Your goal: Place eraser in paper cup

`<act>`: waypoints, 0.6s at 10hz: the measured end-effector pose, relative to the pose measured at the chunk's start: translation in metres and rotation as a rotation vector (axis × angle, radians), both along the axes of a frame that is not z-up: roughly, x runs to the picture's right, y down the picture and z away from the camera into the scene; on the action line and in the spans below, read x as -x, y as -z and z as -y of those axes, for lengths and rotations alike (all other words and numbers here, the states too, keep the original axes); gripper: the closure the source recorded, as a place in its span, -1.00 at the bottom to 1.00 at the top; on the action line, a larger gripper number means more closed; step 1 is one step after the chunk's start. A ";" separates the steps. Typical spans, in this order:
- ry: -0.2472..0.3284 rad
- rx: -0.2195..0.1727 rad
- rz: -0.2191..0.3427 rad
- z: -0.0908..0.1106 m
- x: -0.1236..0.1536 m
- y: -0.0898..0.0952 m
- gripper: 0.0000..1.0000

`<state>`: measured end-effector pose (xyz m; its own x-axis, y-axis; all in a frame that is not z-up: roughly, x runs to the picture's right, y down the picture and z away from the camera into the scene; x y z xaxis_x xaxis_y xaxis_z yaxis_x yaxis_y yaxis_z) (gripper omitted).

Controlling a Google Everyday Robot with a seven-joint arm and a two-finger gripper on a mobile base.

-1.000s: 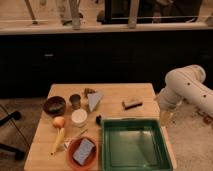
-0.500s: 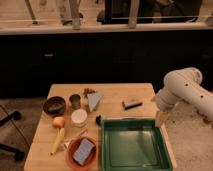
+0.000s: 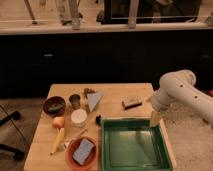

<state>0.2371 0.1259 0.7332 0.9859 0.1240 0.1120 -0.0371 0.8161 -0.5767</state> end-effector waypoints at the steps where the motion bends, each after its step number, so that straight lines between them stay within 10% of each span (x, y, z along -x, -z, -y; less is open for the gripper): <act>1: 0.004 -0.004 0.006 0.001 0.003 -0.001 -0.60; 6: -0.022 -0.009 0.039 -0.001 0.022 -0.023 -0.60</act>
